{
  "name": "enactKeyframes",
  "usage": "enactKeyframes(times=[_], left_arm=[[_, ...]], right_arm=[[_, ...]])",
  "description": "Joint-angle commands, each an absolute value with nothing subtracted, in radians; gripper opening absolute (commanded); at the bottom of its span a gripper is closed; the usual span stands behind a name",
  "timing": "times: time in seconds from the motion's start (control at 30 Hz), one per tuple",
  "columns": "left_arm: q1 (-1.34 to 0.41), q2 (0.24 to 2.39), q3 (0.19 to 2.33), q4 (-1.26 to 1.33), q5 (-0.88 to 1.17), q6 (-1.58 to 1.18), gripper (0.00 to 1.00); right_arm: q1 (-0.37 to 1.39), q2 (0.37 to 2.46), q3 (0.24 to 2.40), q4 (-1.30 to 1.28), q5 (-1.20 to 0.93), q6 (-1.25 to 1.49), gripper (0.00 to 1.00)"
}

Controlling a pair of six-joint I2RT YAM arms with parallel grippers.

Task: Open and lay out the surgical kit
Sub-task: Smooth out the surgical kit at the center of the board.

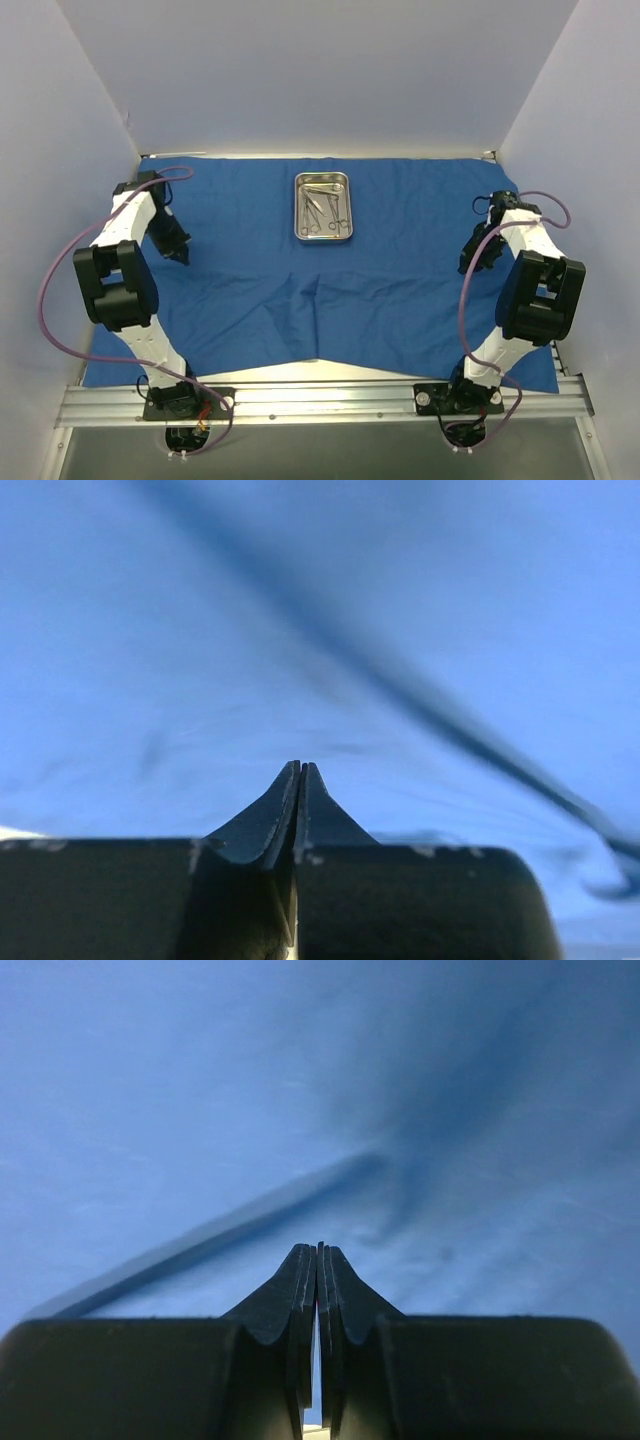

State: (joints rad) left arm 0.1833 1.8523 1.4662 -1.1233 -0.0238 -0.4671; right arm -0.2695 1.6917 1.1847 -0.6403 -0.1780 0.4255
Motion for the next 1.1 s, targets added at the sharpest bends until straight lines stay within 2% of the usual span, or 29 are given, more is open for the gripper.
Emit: enactKeyframes(times=[0.0,0.13,0.33,0.43,0.53,0.73,0.9,1.07], left_arm=[[0.124,1.879,1.563,-1.077,0.119,-0.431,0.02],[0.083,2.027,1.721,-1.078,0.153,-0.423,0.02],[0.078,2.203,1.922,-1.071,0.222,-0.426,0.02],[0.078,2.259,2.006,-1.084,0.224,-0.425,0.02],[0.078,2.301,2.068,-1.1,0.221,-0.42,0.02],[0.078,2.361,2.175,-1.107,0.219,-0.442,0.04],[0.078,2.42,2.224,-1.14,0.163,-0.495,0.08],[0.077,2.48,2.252,-1.189,0.132,-0.523,0.07]], right_arm=[[-0.296,1.672,1.143,-0.722,-0.043,0.4,0.0],[-0.388,1.68,1.059,-0.666,-0.043,0.408,0.0],[-0.446,1.798,1.043,-0.617,0.132,0.42,0.0],[-0.469,1.851,1.081,-0.598,0.262,0.381,0.0],[-0.442,1.891,1.187,-0.629,0.273,0.344,0.0],[-0.312,1.798,1.442,-0.56,0.054,0.391,0.0],[-0.276,1.949,1.514,-0.447,-0.172,0.411,0.0],[-0.258,2.086,1.5,-0.339,-0.241,0.417,0.0]])
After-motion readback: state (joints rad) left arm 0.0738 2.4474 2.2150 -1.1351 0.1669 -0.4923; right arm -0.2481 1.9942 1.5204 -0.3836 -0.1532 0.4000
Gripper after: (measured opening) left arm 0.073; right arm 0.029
